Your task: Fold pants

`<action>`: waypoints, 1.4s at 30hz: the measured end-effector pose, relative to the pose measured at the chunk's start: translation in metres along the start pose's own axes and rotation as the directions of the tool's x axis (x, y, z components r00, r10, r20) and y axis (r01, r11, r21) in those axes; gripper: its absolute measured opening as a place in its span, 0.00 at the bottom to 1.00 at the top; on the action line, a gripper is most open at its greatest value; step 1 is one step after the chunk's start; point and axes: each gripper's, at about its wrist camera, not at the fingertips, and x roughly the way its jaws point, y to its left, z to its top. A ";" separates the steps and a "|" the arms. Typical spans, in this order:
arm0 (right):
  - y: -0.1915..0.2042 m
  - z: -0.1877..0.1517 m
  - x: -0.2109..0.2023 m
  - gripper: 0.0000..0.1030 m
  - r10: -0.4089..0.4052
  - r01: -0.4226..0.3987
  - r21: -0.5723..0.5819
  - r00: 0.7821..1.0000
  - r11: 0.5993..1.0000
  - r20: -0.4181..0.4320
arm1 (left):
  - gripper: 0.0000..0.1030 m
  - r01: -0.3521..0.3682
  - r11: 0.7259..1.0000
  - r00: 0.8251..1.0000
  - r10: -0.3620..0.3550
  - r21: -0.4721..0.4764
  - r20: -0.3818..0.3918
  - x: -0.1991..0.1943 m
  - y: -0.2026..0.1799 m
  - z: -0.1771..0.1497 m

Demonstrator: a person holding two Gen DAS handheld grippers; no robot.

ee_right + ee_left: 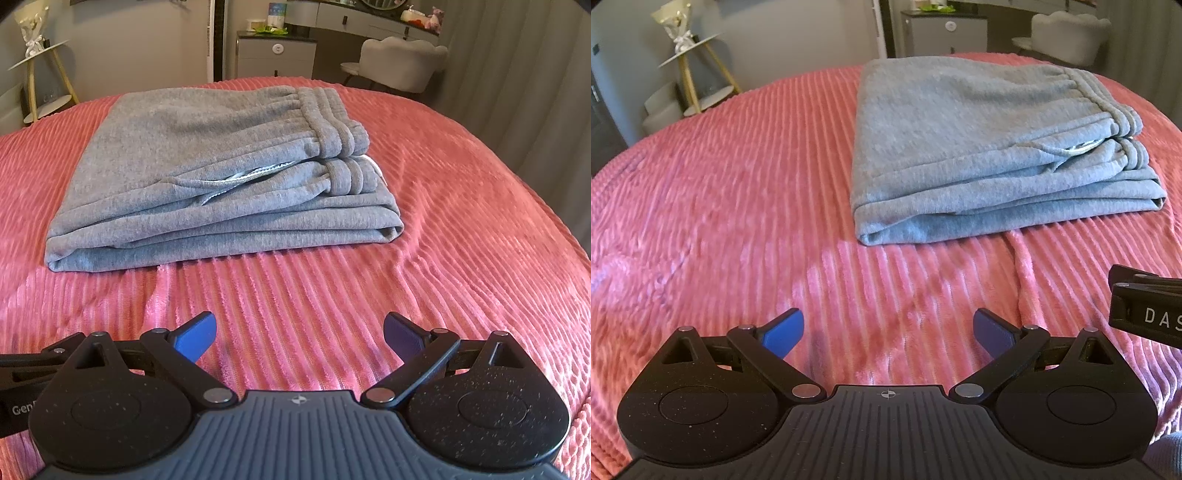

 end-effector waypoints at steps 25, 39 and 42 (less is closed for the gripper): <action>0.000 -0.001 0.000 0.94 0.000 0.000 0.027 1.000 1.000 -0.010 | 0.98 0.010 1.000 1.000 -0.010 0.006 0.000 -0.001 -0.002 0.000; -0.002 -0.001 0.002 0.94 0.002 -0.001 0.041 1.000 0.999 -0.017 | 0.98 0.016 1.000 1.000 -0.016 0.009 0.002 -0.001 -0.003 -0.001; -0.002 -0.001 0.002 0.94 0.002 -0.001 0.045 1.000 0.999 -0.016 | 0.98 0.016 1.000 1.000 -0.016 0.010 0.002 -0.001 -0.003 -0.001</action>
